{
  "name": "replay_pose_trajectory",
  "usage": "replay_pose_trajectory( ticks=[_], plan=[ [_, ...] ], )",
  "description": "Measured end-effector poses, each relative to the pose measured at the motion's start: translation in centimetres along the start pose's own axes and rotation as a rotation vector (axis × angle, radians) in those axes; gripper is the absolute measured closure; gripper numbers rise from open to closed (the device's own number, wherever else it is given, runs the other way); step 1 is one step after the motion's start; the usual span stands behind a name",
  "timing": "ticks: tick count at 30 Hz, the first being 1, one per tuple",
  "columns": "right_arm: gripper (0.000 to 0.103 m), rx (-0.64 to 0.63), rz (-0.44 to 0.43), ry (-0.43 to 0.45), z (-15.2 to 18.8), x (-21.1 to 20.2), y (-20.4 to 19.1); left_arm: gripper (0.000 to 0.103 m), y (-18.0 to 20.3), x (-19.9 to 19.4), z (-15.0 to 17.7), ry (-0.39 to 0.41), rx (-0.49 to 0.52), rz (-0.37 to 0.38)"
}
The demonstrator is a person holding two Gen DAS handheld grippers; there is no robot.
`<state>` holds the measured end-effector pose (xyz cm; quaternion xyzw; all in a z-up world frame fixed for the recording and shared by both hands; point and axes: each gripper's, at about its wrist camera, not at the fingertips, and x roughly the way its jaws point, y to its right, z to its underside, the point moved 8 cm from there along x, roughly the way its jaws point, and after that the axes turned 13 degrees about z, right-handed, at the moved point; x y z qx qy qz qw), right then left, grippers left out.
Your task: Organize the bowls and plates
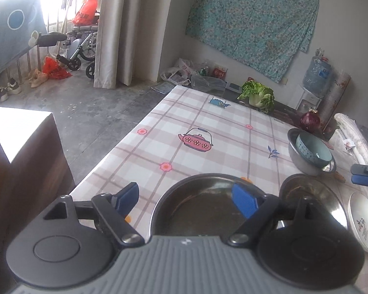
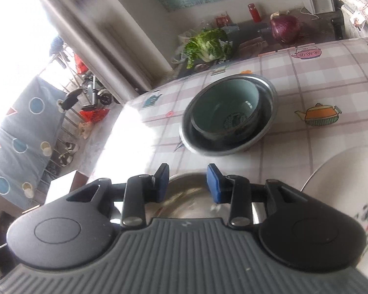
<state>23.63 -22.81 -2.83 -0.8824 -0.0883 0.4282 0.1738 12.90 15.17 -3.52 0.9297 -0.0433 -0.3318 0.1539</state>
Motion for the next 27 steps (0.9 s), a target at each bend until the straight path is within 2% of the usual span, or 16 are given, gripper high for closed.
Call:
replay_pose_trajectory(
  ticks=[4, 8, 10, 12, 15, 17, 20, 22, 25, 27],
  plan=[
    [0.068, -0.019, -0.106, -0.030, 5.9, -3.4, -3.0, 0.018, -1.2, -0.6, 2.1, 0.017, 0.010, -0.035],
    [0.068, -0.015, -0.214, -0.133, 12.8, -3.8, -6.2, 0.018, -3.2, -0.4, 4.9, 0.052, 0.018, -0.103],
    [0.068, -0.006, -0.213, -0.175, 15.8, -3.0, -7.2, 0.018, -4.2, -0.5, 6.2, 0.060, -0.020, -0.105],
    [0.068, 0.012, -0.166, -0.187, 17.8, -2.2, -7.5, 0.018, -4.7, -0.9, 7.3, 0.071, -0.071, -0.065],
    [0.068, 0.057, -0.139, -0.183, 19.2, -0.9, -7.6, 0.018, -4.4, -1.2, 8.3, 0.071, -0.092, -0.012],
    [0.068, 0.094, -0.137, -0.173, 19.2, -0.1, -7.4, 0.018, -3.7, -0.8, 8.7, 0.036, -0.068, -0.009],
    [0.068, 0.127, -0.131, -0.154, 19.0, 1.2, -7.5, 0.024, -3.1, -0.1, 8.7, 0.013, -0.048, -0.033],
    [0.068, 0.135, -0.128, -0.141, 18.8, 1.7, -7.9, 0.031, -3.1, 0.4, 8.7, 0.001, -0.049, -0.034],
    [0.068, 0.139, -0.131, -0.138, 18.5, 2.4, -8.6, 0.047, -3.0, 1.2, 8.5, -0.023, -0.059, -0.036],
    [0.069, 0.122, -0.120, -0.130, 18.4, 2.7, -9.1, 0.063, -3.0, 1.6, 8.7, -0.045, -0.056, -0.060]
  ],
)
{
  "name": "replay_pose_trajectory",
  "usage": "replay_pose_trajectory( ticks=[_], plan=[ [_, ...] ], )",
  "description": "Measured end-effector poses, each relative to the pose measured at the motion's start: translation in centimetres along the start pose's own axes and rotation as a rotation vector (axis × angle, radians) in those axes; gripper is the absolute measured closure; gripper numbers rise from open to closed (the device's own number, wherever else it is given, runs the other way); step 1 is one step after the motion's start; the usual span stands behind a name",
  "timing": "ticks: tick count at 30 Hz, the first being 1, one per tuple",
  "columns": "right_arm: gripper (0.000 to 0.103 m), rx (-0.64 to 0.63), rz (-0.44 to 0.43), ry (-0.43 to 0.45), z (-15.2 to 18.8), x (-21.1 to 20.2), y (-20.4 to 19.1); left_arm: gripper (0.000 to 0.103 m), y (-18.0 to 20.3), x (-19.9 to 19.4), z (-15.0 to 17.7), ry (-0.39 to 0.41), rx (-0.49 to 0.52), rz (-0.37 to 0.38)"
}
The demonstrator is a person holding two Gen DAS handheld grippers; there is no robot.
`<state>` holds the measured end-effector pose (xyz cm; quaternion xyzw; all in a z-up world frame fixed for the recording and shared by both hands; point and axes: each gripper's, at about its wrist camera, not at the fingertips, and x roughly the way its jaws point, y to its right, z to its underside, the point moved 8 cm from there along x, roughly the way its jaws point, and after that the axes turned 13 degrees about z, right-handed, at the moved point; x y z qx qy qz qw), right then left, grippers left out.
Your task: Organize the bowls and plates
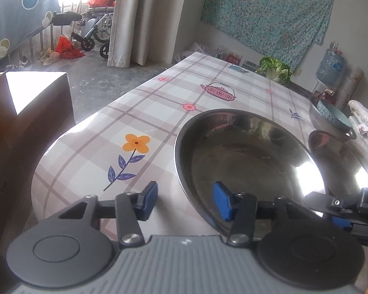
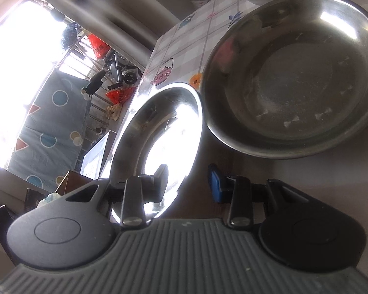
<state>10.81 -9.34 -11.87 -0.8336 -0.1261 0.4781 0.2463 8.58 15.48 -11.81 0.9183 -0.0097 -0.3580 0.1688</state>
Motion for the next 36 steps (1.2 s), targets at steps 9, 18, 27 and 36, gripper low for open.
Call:
replay_pose_trajectory(
  ticks=[9, 18, 27, 36],
  plan=[
    [0.086, -0.043, 0.020, -0.016, 1.4, -0.4, -0.6, 0.085, 0.1, -1.4, 1.1, -0.052, 0.002, 0.026],
    [0.082, -0.034, -0.040, -0.097, 6.3, -4.7, 1.4, 0.080, -0.8, -4.5, 4.1, -0.144, -0.050, 0.198],
    [0.077, -0.061, 0.046, 0.061, 3.7, -6.7, 2.5, 0.068, -1.6, -4.9, 1.8, -0.067, -0.028, 0.155],
    [0.081, -0.150, 0.102, 0.088, 2.8, -4.1, 1.5, 0.084, -0.4, -2.7, 1.6, -0.095, 0.012, 0.153]
  ],
)
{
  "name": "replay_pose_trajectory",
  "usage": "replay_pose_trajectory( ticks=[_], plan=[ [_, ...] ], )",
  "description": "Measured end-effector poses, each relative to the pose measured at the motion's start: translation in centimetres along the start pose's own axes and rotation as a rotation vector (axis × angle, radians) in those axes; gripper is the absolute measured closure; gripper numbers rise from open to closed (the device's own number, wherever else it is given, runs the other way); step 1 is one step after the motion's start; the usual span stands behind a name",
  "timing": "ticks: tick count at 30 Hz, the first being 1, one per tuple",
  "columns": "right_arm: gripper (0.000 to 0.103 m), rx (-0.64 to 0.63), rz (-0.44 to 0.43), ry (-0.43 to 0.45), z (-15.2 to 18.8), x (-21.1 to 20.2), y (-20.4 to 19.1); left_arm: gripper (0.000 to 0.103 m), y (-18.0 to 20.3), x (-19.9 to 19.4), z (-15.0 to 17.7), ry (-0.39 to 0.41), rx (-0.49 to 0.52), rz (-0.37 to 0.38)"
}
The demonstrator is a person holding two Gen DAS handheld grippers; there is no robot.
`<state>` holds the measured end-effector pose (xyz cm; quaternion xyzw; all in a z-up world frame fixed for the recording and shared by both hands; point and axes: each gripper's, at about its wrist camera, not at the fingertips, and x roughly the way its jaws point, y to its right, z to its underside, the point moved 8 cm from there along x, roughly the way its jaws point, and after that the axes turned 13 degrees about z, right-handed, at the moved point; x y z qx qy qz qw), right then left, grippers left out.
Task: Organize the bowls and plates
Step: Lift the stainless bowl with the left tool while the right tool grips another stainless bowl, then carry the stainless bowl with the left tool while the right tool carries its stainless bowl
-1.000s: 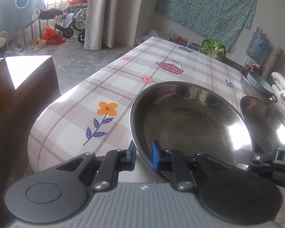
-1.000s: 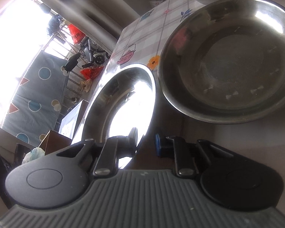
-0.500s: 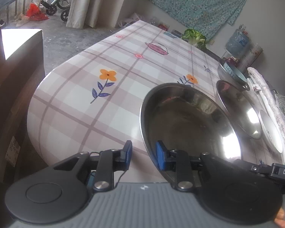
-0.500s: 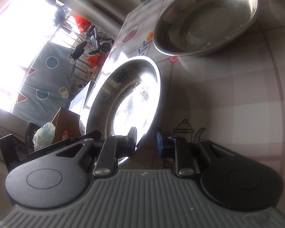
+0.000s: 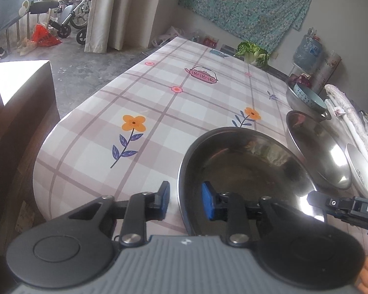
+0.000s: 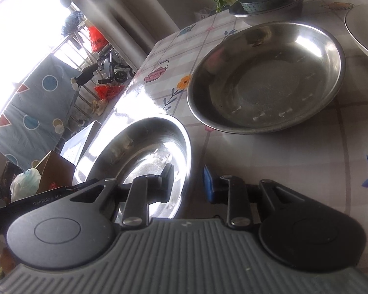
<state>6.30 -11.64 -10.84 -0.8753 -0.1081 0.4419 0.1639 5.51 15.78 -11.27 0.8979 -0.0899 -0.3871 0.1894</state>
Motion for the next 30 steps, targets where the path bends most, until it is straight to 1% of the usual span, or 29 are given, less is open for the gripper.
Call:
replay_pose_trajectory(
  ticks=[2, 4, 8, 11, 13, 16, 20, 21, 25, 28, 30],
  plan=[
    [0.088, -0.011, -0.006, 0.001, -0.1, 0.2, -0.2, 0.085, 0.1, 0.1, 0.1, 0.000, -0.003, -0.001],
    [0.089, -0.018, -0.004, 0.001, 0.0, 0.2, -0.3, 0.086, 0.0, 0.0, 0.3, -0.001, -0.007, 0.007],
    [0.091, -0.026, 0.003, -0.005, 0.3, -0.3, 0.1, 0.086, -0.1, -0.4, 1.0, -0.016, -0.024, 0.082],
    [0.092, -0.014, 0.004, -0.002, 0.6, -0.9, 0.6, 0.086, 0.1, -0.6, 1.8, -0.042, -0.035, 0.153],
    [0.092, 0.000, 0.010, -0.001, 0.8, -1.3, 1.0, 0.086, 0.2, -0.6, 2.2, -0.052, -0.031, 0.169],
    [0.092, -0.002, 0.017, 0.007, 0.9, -1.6, 1.2, 0.082, 0.4, -0.6, 2.0, -0.043, -0.005, 0.145],
    [0.091, -0.036, 0.040, 0.023, 0.7, -1.4, 0.6, 0.074, 0.5, -0.3, 1.2, -0.030, 0.034, 0.100],
    [0.091, -0.035, 0.039, 0.022, 0.7, -1.3, 0.5, 0.074, 0.4, -0.1, 1.0, -0.031, 0.042, 0.089],
    [0.091, -0.034, 0.042, 0.012, 0.8, -0.6, 0.4, 0.075, 0.3, 0.5, 0.5, -0.040, 0.063, 0.045],
    [0.092, -0.039, 0.042, 0.011, 0.9, -0.4, 0.2, 0.075, 0.3, 0.9, 0.4, -0.048, 0.071, 0.032],
    [0.092, -0.044, 0.044, 0.016, 0.9, -0.4, 0.1, 0.083, 0.5, 1.1, 0.4, -0.054, 0.076, 0.036]
  ],
)
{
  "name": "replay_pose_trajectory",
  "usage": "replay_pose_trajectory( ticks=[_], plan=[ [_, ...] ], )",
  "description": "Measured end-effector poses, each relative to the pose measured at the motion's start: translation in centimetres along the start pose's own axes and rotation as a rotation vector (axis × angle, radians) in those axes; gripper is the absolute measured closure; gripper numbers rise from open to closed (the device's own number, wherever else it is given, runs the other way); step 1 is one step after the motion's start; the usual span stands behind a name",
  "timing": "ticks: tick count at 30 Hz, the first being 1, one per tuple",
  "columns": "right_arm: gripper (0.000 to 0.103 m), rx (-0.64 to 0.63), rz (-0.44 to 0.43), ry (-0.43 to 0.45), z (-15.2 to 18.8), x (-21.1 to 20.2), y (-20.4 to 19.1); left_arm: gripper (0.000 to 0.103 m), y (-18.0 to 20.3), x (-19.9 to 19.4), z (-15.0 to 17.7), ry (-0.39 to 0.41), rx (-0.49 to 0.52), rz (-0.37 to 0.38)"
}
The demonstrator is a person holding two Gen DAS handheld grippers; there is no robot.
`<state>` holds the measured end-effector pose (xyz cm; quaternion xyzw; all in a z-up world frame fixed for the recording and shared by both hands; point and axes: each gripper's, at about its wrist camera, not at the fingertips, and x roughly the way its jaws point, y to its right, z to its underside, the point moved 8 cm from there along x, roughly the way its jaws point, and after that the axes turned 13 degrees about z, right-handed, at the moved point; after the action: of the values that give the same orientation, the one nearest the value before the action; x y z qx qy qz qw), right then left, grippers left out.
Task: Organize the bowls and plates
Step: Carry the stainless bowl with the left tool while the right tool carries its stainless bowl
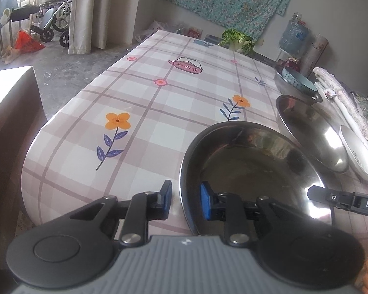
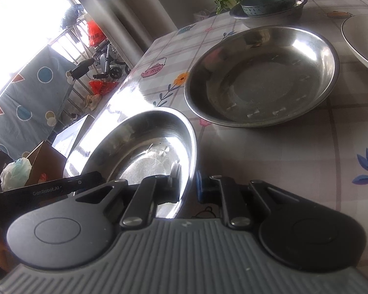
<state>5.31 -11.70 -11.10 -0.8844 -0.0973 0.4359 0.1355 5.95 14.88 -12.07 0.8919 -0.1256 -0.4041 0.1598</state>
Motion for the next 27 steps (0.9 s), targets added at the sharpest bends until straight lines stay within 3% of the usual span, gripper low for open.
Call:
replay_pose_trajectory(
  ticks=[27],
  plan=[
    [0.092, 0.000, 0.021, 0.021, -0.2, -0.6, 0.7, 0.084, 1.4, -0.4, 1.1, -0.021, 0.006, 0.017]
  ],
)
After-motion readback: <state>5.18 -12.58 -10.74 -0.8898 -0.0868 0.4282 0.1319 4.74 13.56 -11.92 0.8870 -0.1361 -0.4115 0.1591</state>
